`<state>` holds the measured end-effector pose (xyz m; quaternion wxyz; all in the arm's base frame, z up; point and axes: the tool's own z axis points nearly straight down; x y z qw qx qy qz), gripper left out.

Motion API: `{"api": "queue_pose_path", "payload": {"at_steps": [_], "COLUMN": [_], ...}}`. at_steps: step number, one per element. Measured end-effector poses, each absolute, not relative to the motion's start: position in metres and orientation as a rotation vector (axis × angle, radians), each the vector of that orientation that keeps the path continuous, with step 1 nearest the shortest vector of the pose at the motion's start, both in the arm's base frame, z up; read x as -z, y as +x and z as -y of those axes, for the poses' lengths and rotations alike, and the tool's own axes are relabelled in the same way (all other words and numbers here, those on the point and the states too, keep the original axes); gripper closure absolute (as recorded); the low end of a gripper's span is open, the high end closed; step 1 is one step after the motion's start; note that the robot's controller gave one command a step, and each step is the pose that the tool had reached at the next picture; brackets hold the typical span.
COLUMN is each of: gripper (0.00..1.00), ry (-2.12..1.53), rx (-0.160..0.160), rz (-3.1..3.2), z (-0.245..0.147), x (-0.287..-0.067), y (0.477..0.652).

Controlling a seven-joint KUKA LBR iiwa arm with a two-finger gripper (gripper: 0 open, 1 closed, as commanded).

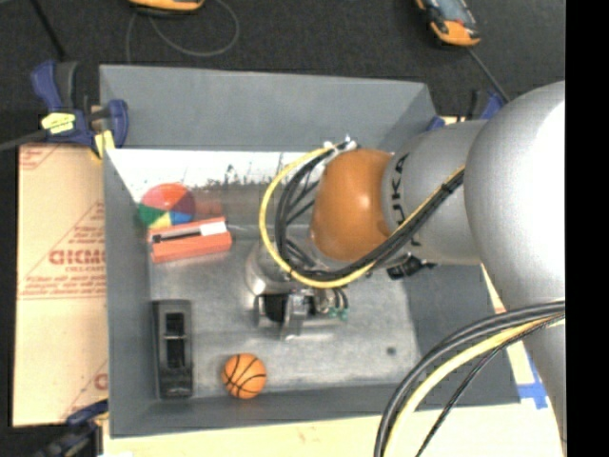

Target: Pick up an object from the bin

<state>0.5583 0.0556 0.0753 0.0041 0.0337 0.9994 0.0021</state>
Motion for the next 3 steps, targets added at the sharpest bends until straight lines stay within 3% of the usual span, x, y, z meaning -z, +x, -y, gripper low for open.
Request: {"api": "queue_pose_path", "payload": {"at_steps": [2,3], "gripper": [1.00,1.00], "ry": [0.104,0.104], "rx": [-0.001,0.001], "rz": [-3.141,-3.150], "z": [-0.055,-0.054], "x": [-0.092,-0.114], "y": [0.557,0.555]}}
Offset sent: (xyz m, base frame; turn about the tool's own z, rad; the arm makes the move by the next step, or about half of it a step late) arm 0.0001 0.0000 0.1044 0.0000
